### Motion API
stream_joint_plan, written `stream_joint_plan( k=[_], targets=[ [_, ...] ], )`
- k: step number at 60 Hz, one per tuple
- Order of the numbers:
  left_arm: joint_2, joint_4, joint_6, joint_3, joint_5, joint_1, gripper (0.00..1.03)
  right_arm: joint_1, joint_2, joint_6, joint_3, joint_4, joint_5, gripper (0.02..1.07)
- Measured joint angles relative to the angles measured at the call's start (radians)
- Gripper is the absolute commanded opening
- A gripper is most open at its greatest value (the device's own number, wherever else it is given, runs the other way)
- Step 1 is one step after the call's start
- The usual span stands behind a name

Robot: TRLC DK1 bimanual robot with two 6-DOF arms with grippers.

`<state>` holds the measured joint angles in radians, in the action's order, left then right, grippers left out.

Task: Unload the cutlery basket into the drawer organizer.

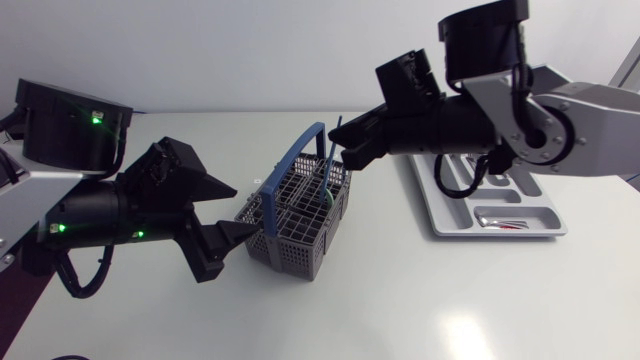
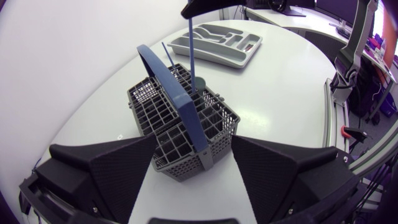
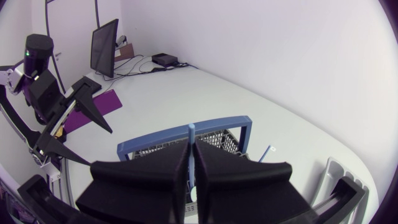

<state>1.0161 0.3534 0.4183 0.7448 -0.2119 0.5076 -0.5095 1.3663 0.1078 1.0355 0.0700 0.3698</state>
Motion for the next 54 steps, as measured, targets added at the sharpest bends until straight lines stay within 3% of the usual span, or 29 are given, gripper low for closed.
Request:
stream_joint_plan(
  k=[26,41,54],
  targets=[
    [0.003,0.000,-0.004,0.000,0.011,0.033,0.83,0.183,-0.175,-0.003,0.084,0.253,0.081,0.07],
    [0.004,-0.001,-0.007,0.000,0.011,0.039,0.83,0.374,-0.086,0.064,0.168,0.427,0.082,0.07],
    [0.004,-0.004,-0.008,0.000,0.011,0.045,0.83,0.483,0.037,0.100,0.201,0.489,0.045,0.07]
  ],
)
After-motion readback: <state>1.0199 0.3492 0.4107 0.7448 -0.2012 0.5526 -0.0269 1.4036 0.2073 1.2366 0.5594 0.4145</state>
